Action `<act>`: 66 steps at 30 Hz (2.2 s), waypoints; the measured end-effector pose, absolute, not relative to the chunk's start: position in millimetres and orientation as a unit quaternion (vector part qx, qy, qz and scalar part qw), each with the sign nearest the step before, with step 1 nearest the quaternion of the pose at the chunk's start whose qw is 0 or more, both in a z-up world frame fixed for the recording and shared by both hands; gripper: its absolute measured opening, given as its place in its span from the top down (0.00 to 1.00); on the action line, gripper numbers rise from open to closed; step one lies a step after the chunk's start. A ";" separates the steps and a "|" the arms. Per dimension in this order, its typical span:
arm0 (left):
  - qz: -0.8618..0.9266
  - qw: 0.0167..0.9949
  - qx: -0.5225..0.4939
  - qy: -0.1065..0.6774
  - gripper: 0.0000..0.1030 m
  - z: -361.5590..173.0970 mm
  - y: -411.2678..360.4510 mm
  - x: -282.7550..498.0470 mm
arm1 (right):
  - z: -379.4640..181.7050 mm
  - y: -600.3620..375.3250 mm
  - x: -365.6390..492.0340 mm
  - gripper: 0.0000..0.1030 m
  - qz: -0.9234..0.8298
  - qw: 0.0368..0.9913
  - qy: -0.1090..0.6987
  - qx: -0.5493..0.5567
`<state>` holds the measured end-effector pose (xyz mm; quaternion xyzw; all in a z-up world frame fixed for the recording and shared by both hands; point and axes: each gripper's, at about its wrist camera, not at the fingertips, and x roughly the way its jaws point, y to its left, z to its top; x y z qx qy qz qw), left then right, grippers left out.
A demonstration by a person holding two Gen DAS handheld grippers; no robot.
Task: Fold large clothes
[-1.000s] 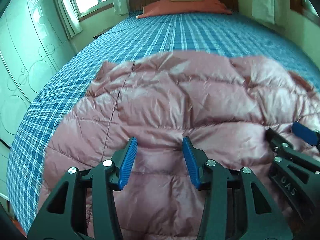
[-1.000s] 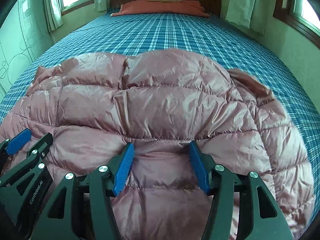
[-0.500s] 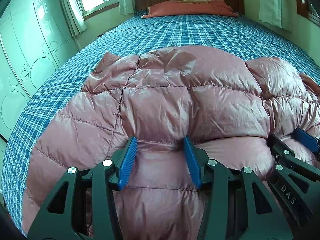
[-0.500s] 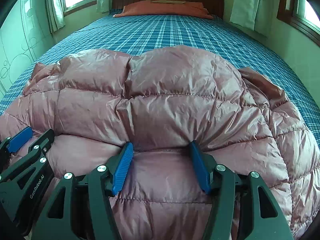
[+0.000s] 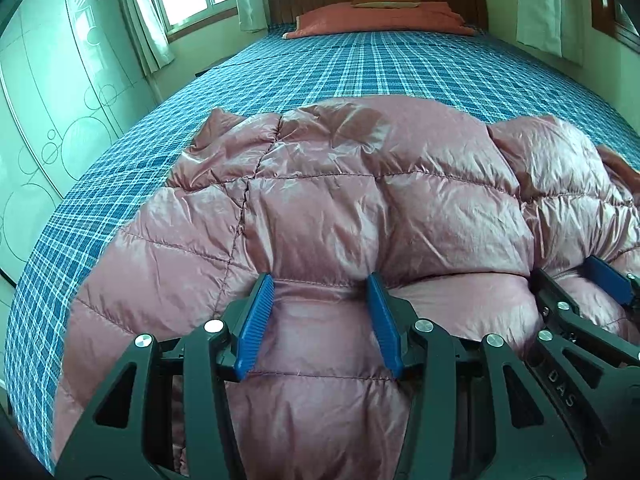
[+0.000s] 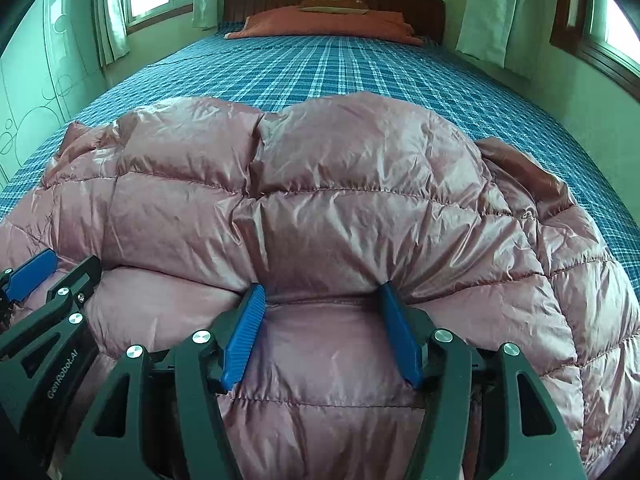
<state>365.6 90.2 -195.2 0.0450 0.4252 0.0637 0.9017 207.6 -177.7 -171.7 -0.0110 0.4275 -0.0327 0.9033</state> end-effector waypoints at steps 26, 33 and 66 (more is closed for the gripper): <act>0.060 0.854 -0.249 0.453 0.33 -184.6 242.3 252.1 | -169.5 -179.3 205.1 0.41 -0.035 0.905 0.423 -0.014; 0.051 0.845 -0.283 0.451 0.32 -199.7 248.3 262.3 | -169.8 -178.9 205.1 0.41 -0.036 0.905 0.423 -0.014; -0.008 0.808 -0.392 0.439 0.28 -209.6 271.6 290.1 | -169.6 -178.6 205.9 0.41 -0.037 0.906 0.422 -0.014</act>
